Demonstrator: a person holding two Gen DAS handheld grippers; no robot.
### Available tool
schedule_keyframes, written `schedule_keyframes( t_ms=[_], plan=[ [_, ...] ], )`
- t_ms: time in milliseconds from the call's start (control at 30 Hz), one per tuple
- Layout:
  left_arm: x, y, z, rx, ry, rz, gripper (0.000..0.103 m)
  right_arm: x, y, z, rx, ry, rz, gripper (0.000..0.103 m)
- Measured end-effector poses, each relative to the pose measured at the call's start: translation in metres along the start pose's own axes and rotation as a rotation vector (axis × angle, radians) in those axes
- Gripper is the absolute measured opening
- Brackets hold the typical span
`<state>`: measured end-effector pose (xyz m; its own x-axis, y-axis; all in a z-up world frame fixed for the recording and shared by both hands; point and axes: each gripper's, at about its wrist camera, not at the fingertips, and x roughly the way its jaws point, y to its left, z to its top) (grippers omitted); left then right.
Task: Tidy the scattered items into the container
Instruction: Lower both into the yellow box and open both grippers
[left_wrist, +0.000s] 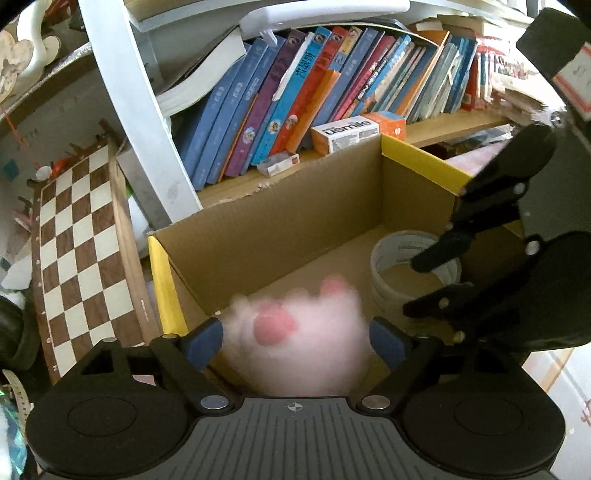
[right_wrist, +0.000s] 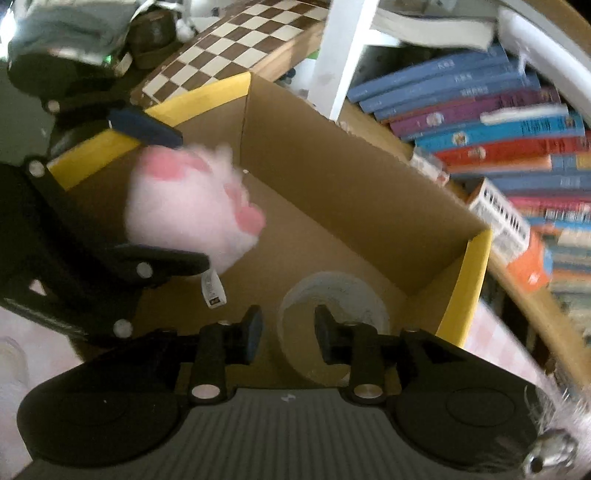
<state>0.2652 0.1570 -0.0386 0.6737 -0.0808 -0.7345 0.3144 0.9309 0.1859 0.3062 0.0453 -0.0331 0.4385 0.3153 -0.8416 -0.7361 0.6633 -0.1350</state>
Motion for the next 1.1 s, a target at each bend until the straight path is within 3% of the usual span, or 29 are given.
schedule_keyframes(
  t_ms=[167,367,533,767,1100],
  plan=[
    [0.001,-0.004,-0.001,0.034,0.004,0.016,0.089,0.000,-0.005,-0.008,0.127,0.012,0.042,0.027],
    [-0.002,-0.004,-0.005,0.067,0.005,0.038,0.089,-0.006,0.001,-0.008,0.152,-0.007,0.053,0.027],
    [-0.014,-0.003,-0.007,0.043,-0.017,0.061,0.089,-0.018,0.006,-0.006,0.134,-0.046,-0.007,0.038],
    [-0.050,-0.005,-0.016,-0.015,-0.097,0.048,0.096,-0.051,0.009,-0.009,0.128,-0.137,-0.056,0.064],
    [-0.095,-0.019,-0.030,-0.048,-0.193,0.069,0.102,-0.099,0.031,-0.028,0.192,-0.249,-0.131,0.070]
  ],
)
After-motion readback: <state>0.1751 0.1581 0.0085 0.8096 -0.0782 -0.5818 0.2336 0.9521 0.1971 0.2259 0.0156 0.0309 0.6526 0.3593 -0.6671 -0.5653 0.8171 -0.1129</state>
